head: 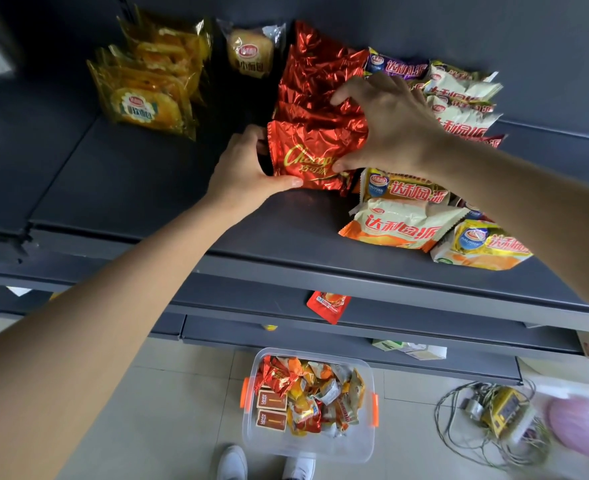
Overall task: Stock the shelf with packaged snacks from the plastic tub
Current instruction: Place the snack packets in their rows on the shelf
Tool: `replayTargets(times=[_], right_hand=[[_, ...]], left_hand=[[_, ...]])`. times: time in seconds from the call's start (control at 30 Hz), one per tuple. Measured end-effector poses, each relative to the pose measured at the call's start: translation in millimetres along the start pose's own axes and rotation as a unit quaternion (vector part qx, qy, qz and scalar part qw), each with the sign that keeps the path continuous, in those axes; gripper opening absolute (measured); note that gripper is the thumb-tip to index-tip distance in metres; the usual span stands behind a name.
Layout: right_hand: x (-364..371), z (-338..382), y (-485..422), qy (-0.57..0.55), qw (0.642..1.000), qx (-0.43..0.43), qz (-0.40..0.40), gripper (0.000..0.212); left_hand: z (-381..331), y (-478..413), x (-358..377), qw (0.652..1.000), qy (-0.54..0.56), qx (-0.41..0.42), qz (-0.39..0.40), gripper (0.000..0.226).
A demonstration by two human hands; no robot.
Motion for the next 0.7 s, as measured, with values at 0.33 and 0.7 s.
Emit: replayTargets(times=[0.33, 0.7], right_hand=[[-18.4, 10.2, 30.9, 0.006, 1.0, 0.005, 0.0, 0.078], [-3.3, 72.1, 111.3, 0.044, 0.997, -0.039, 0.051, 0.094]], left_hand=[[0.9, 30.9, -21.1, 0.999, -0.031, -0.031, -0.012, 0.073], [-25.3, 120.5, -56.9, 0.964, -0.265, 0.012, 0.027, 0.079]])
Point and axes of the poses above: each hand's wrist, its own y-axis away from the middle knuckle, its own x-axis out of the palm, z = x × y, the point moved 9 cm from there along -y, towards the middle knuckle, and after that the axes turned 3 degrees about y, right-handed, at the moved point
